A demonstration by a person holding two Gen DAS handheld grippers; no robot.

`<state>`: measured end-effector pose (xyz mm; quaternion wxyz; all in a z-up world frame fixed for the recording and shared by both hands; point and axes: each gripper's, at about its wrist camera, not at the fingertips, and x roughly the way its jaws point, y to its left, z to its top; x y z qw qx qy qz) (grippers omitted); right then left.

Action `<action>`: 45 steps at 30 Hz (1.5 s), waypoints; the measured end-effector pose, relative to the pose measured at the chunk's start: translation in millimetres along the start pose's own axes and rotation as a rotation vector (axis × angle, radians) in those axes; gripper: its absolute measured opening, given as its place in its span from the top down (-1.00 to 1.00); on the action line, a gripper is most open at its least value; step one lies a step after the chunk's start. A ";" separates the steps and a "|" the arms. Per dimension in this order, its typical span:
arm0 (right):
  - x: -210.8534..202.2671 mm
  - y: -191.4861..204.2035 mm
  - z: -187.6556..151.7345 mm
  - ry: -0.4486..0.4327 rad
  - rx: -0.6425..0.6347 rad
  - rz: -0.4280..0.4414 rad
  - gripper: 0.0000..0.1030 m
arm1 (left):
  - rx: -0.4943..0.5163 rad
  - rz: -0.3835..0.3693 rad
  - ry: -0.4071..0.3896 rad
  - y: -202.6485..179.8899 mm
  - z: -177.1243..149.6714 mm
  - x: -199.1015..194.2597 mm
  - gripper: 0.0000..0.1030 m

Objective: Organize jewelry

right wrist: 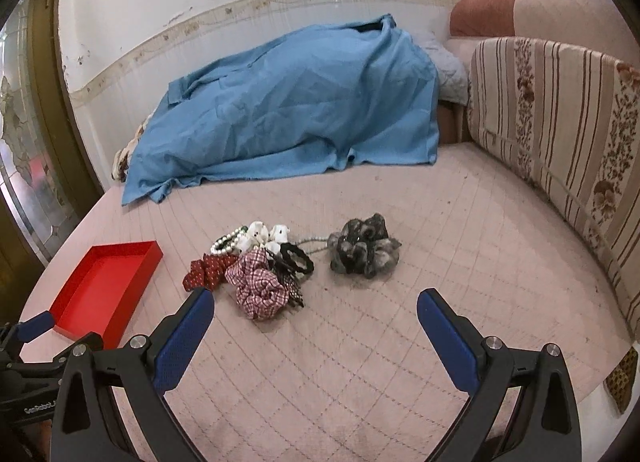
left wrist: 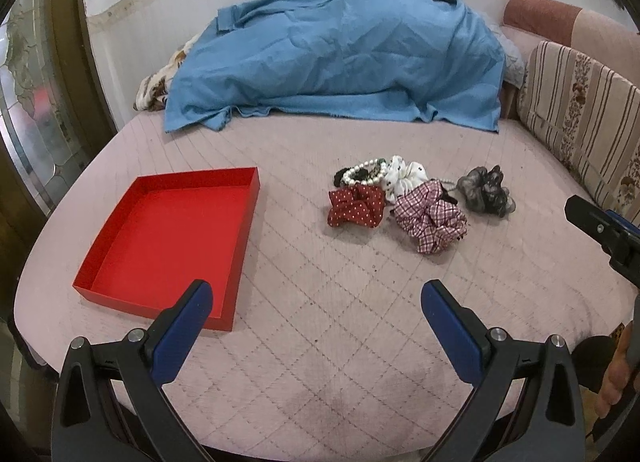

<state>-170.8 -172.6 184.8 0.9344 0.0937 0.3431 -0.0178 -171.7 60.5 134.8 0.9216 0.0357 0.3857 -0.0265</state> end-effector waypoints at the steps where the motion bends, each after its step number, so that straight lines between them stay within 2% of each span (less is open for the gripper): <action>1: 2.8 -0.7 -0.5 0.008 0.003 0.003 -0.99 | 0.002 0.000 0.005 -0.8 0.0 2.4 -1.00; 6: 15.2 -3.0 -4.3 0.041 0.013 0.026 -0.99 | 0.018 -0.008 0.024 3.2 1.9 14.5 -1.00; 11: 29.9 -4.6 -5.9 0.088 0.018 0.067 -0.93 | 0.007 -0.020 0.008 25.1 16.5 19.8 -1.00; 13: 37.9 -6.2 -6.3 0.111 0.022 0.080 -0.83 | 0.008 -0.057 0.010 30.5 25.3 24.0 -0.91; 15: 46.9 -6.5 -6.2 0.136 0.031 0.098 -0.74 | 0.011 -0.102 0.028 31.4 32.1 31.2 -0.68; 18: 65.6 -7.0 -4.3 0.179 0.055 0.152 -0.59 | 0.008 -0.163 0.094 28.4 42.3 57.0 -0.37; 19: 70.2 -6.7 -3.4 0.190 0.061 0.167 -0.55 | -0.004 -0.169 0.121 27.4 45.8 68.3 -0.34; 22: 89.6 -1.0 0.2 0.220 0.061 0.206 -0.51 | -0.038 -0.189 0.168 22.4 56.9 101.2 -0.34; 26: 113.7 10.2 3.2 0.238 0.025 0.218 -0.51 | -0.068 -0.240 0.215 13.0 67.0 138.7 -0.34; 31: 146.5 19.7 3.0 0.287 0.010 0.235 -0.50 | -0.112 -0.264 0.293 11.4 73.5 191.3 -0.34; 37: 171.4 23.2 4.2 0.318 0.008 0.247 -0.38 | -0.195 -0.313 0.329 17.2 77.4 223.5 -0.34; 41: 182.4 24.0 0.4 0.334 0.018 0.243 -0.30 | -0.191 -0.312 0.325 10.3 76.5 230.8 -0.34; 42: 185.2 25.0 -0.2 0.338 0.019 0.238 -0.16 | -0.184 -0.308 0.322 9.1 76.7 231.0 -0.29; 43: 187.2 24.9 -1.4 0.344 0.020 0.234 -0.01 | -0.180 -0.308 0.319 7.6 76.9 230.2 -0.14; 44: 188.6 24.7 -2.8 0.349 0.023 0.229 0.08 | -0.178 -0.317 0.324 6.9 76.7 230.1 0.54; 45: 188.5 24.3 -3.2 0.346 0.024 0.224 0.29 | -0.177 -0.332 0.354 5.4 75.6 232.3 0.82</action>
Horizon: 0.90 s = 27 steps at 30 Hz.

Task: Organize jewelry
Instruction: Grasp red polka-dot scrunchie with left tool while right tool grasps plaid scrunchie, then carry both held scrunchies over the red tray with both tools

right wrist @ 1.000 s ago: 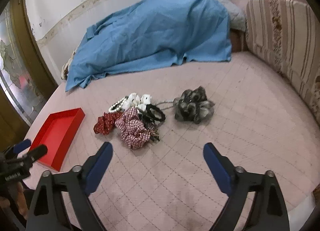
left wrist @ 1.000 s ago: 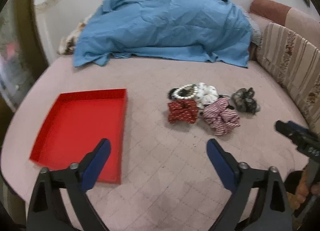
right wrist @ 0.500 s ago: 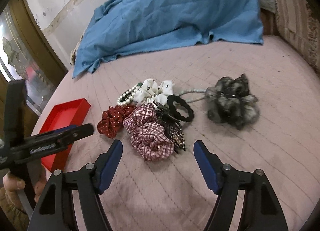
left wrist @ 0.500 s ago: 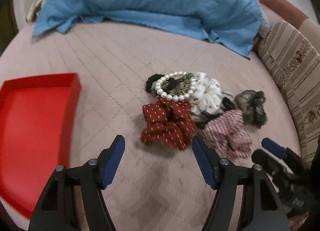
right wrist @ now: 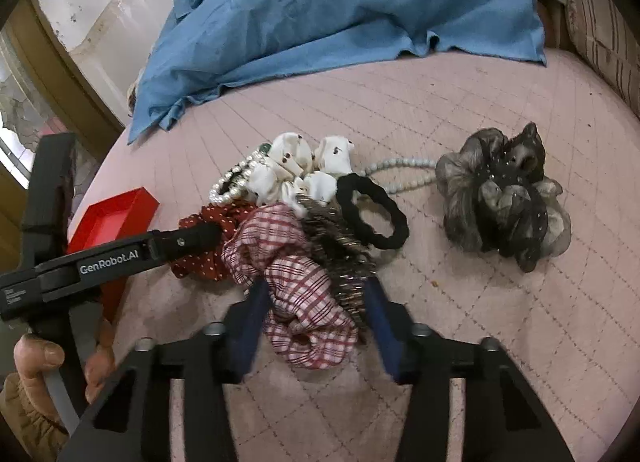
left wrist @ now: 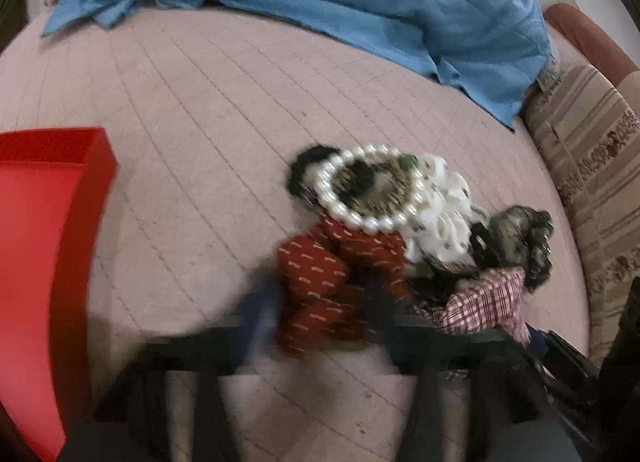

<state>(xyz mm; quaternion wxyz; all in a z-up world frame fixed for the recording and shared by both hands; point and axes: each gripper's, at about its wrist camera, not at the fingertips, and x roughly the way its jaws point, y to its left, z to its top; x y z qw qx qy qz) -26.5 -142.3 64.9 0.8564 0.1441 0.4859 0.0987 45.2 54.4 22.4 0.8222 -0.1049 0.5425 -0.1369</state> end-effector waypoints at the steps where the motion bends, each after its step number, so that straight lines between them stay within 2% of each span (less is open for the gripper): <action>1: -1.0 -1.0 -0.1 -0.002 0.002 0.003 0.49 | -0.008 0.001 0.018 0.0 -1.1 0.8 0.82; 3: -3.5 -2.5 -0.2 0.007 0.024 0.036 0.67 | -0.010 0.006 0.002 -0.6 -4.3 -7.5 0.82; 6: -13.1 -3.2 -3.0 0.010 0.042 0.068 0.79 | -0.028 -0.032 -0.029 -0.7 -12.2 -33.6 0.82; 14: -41.0 16.2 -18.2 0.007 0.020 0.098 0.80 | -0.026 -0.086 -0.159 12.4 -36.6 -115.5 0.82; 19: -58.9 43.2 -21.5 -0.004 -0.035 0.107 0.80 | -0.068 -0.056 -0.250 46.1 -41.6 -147.9 0.82; 27: -76.8 108.1 1.6 -0.043 -0.159 0.139 0.80 | -0.209 -0.014 -0.309 134.9 -31.7 -162.3 0.82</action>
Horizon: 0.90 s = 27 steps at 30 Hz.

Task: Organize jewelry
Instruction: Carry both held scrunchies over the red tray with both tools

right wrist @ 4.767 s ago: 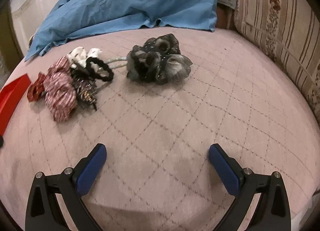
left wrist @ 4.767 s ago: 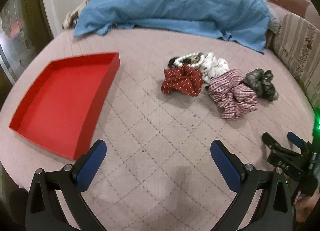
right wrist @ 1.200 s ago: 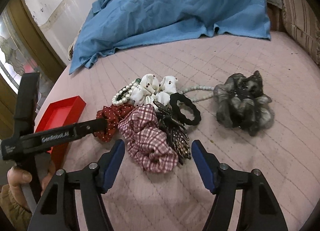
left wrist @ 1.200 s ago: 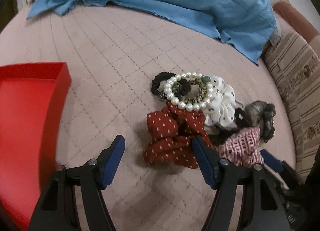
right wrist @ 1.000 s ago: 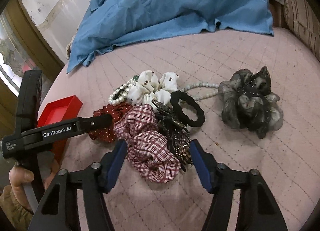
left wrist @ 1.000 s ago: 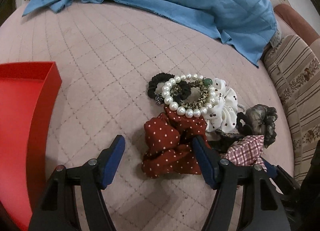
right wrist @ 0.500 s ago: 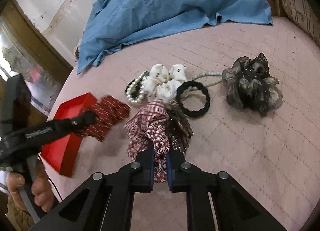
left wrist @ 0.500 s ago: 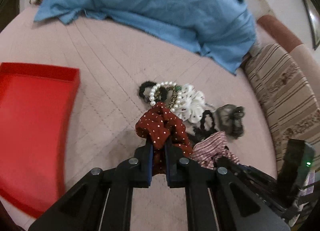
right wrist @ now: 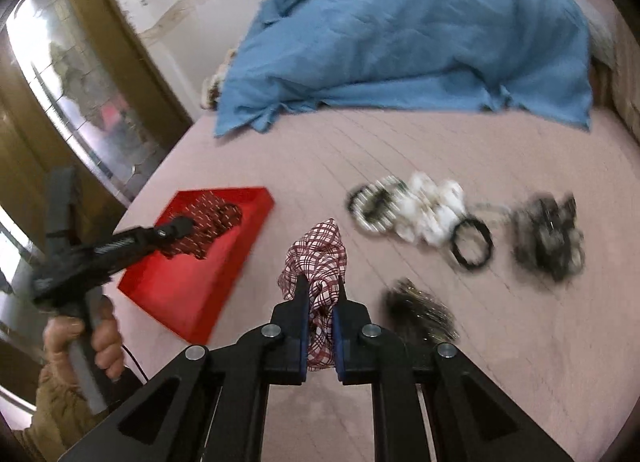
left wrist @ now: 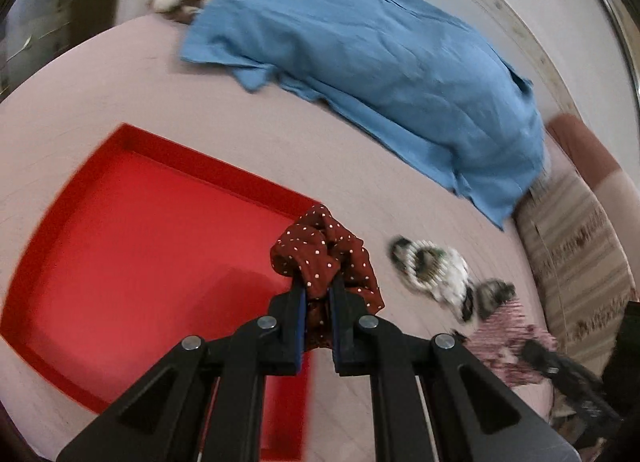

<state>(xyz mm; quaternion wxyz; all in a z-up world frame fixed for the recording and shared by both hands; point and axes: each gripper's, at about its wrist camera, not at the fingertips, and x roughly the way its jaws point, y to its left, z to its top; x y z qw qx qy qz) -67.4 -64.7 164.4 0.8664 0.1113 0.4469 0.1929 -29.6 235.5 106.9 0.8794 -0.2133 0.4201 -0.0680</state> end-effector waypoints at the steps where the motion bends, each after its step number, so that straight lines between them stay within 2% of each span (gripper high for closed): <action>1: 0.5 7.9 6.7 -0.006 -0.015 0.006 0.80 | -0.015 0.004 -0.008 9.5 5.3 -0.3 0.82; 8: 38.7 55.1 48.1 0.015 -0.050 0.084 0.80 | -0.046 0.086 -0.044 59.8 43.0 7.1 0.82; 12: 80.0 82.9 65.5 0.050 -0.058 0.126 0.80 | -0.063 0.132 -0.043 81.3 54.7 15.2 0.82; 16: 125.0 108.3 73.2 0.101 -0.071 0.161 0.80 | -0.079 0.192 -0.008 99.4 58.2 27.8 0.82; 20: 165.9 128.4 74.2 0.124 -0.151 0.096 0.80 | -0.079 0.259 -0.010 110.5 63.6 33.8 0.82; 25: 203.2 126.8 76.9 0.161 -0.178 0.033 0.80 | -0.109 0.262 -0.029 120.4 67.8 31.2 0.77; 26: 207.4 124.3 76.7 0.167 -0.178 0.024 0.78 | -0.115 0.261 -0.033 122.1 68.0 30.3 0.72; 27: 211.3 122.6 76.7 0.170 -0.178 0.013 0.76 | -0.121 0.259 -0.037 123.5 67.9 28.4 0.58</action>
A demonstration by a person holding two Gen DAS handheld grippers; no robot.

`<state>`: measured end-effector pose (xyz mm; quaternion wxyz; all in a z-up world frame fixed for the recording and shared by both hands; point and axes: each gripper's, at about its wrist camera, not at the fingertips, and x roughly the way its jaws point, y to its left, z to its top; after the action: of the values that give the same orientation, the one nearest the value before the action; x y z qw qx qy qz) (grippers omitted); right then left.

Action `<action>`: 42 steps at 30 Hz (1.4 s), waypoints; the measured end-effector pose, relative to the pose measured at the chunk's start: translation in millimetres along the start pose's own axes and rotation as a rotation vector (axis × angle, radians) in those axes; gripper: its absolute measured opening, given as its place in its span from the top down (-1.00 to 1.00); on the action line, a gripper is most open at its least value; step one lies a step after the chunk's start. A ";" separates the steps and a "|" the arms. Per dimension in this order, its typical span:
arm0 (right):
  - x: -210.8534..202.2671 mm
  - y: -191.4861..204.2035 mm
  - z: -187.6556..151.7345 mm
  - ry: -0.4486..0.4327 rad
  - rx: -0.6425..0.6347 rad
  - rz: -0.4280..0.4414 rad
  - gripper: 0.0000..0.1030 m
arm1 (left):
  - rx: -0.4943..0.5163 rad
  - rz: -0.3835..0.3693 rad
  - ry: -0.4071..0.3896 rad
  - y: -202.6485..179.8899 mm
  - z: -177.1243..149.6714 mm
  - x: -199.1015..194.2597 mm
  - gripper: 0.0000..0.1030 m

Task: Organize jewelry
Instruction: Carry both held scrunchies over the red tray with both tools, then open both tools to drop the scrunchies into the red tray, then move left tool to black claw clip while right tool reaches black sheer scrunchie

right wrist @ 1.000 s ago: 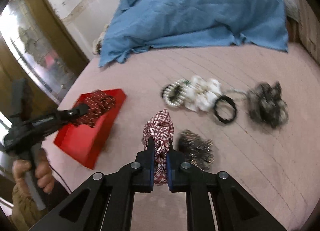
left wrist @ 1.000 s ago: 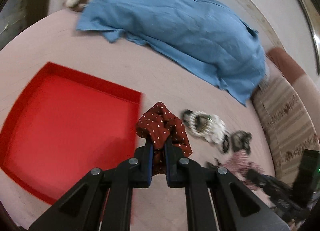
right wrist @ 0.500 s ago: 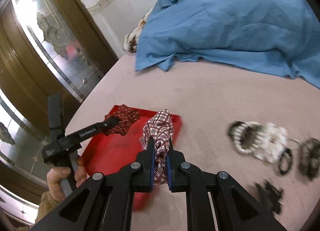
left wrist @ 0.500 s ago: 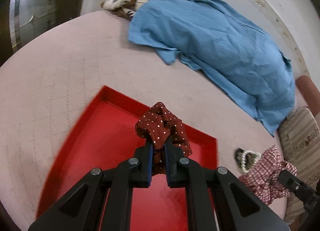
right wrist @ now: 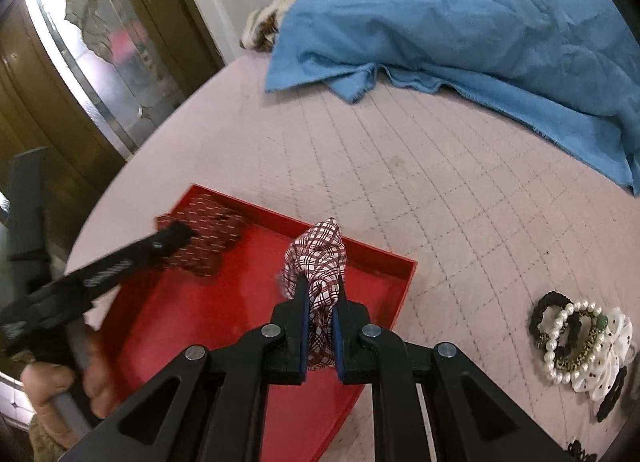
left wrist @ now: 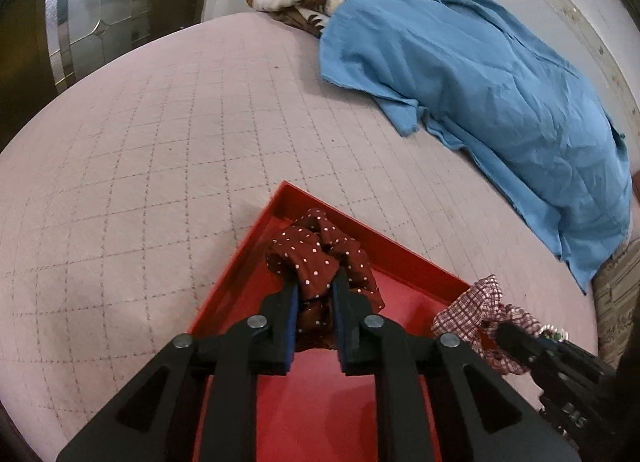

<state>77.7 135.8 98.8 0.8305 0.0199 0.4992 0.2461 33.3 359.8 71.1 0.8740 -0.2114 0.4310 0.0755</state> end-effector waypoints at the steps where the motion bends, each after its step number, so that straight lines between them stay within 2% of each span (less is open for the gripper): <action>1: 2.4 -1.7 0.0 0.000 0.002 -0.012 0.75 | -0.004 -0.005 -0.005 0.9 0.1 -2.3 0.50; 3: 5.8 -5.3 -0.1 0.000 0.013 -0.030 0.68 | -0.008 -0.016 -0.021 1.9 0.2 -6.9 0.27; 7: -1.2 -5.5 -1.6 -0.014 0.014 -0.033 0.18 | 0.001 -0.047 -0.062 -0.8 -1.4 -19.3 0.02; 8: -4.8 -4.1 -2.3 -0.020 0.010 -0.031 0.14 | 0.006 -0.049 -0.071 -1.8 -2.6 -22.1 -0.01; 13: -29.5 -2.5 -6.1 -0.054 0.009 -0.024 0.05 | 0.025 -0.056 -0.090 -6.3 -8.6 -30.9 -0.05; 17: -62.4 -18.9 -21.4 -0.081 0.048 -0.017 0.01 | 0.041 -0.049 -0.130 -13.0 -17.3 -42.5 -0.06; 22: -112.8 -62.8 -59.6 -0.113 0.118 -0.057 0.00 | 0.076 -0.062 -0.221 -34.9 -37.6 -72.4 -0.06; 25: -146.8 -97.0 -86.5 -0.135 0.174 -0.098 -0.01 | 0.122 -0.085 -0.226 -54.0 -52.5 -90.8 -0.06; 30: -196.4 -160.2 -140.7 -0.157 0.269 -0.183 -0.12 | 0.239 -0.157 -0.146 -97.6 -84.5 -104.2 -0.07; 34: -214.9 -201.2 -177.8 -0.150 0.350 -0.220 -0.12 | 0.320 -0.209 -0.038 -139.2 -114.7 -97.8 -0.07; 39: -224.5 -234.1 -213.6 -0.162 0.443 -0.204 -0.12 | 0.330 -0.305 0.125 -187.4 -152.8 -80.3 -0.07; 42: -225.1 -249.4 -227.2 -0.174 0.479 -0.182 -0.12 | 0.357 -0.334 0.187 -216.5 -174.9 -73.5 -0.07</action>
<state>-101.6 -228.0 99.9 0.8607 0.1921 0.4695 0.0428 -70.2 92.8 100.4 0.8542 -0.1279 0.4755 -0.1672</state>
